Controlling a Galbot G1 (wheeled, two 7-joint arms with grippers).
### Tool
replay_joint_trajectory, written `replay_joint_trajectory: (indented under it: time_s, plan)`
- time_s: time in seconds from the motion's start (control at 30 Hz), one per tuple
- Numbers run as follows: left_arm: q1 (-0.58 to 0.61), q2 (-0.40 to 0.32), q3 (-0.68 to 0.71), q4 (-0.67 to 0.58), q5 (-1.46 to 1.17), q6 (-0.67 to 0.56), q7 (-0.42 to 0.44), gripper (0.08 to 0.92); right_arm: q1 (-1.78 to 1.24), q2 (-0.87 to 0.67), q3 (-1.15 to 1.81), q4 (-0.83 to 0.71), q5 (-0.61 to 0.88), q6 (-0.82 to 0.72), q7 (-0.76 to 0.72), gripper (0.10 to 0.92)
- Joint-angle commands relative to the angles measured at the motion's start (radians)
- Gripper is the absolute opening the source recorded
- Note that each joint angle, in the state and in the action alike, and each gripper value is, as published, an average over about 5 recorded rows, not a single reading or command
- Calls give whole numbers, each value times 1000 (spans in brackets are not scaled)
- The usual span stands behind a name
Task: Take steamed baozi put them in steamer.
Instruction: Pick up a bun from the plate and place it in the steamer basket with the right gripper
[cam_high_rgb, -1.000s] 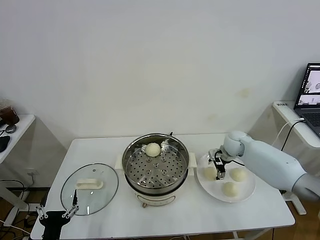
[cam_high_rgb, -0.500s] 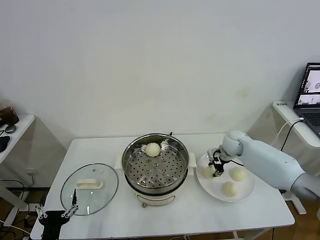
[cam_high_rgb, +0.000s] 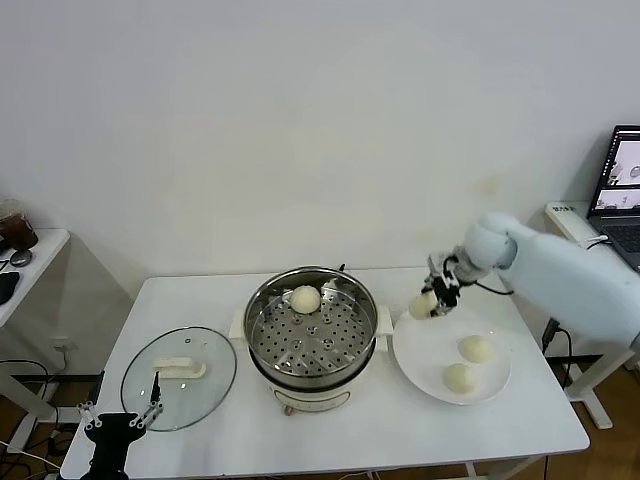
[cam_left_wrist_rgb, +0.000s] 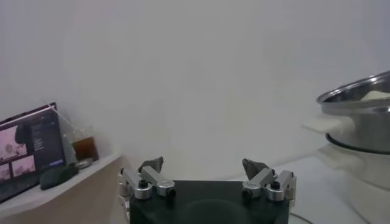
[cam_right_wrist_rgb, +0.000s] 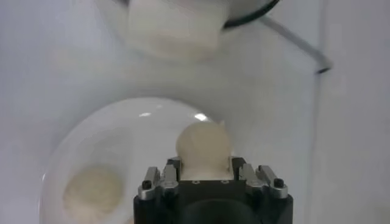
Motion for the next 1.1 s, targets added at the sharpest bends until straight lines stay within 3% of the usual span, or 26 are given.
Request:
replay_joint_trajectory:
  time_s: [0.03, 0.23, 0.47, 1.1]
  plan:
    - [-17, 13, 3, 1, -6, 1, 1, 823, 495, 106, -321, 254, 477, -204, 100, 502]
    - [-25, 24, -5, 10, -9, -4, 0, 823, 460, 311, -359, 304, 593, -377, 222, 509]
    - [-36, 18, -14, 19, -6, -9, -1, 823, 291, 498, -311, 167, 606, -467, 319, 509]
    - [-43, 3, -41, 18, -1, -10, 0, 823, 102, 616, -280, -56, 482, -466, 353, 509]
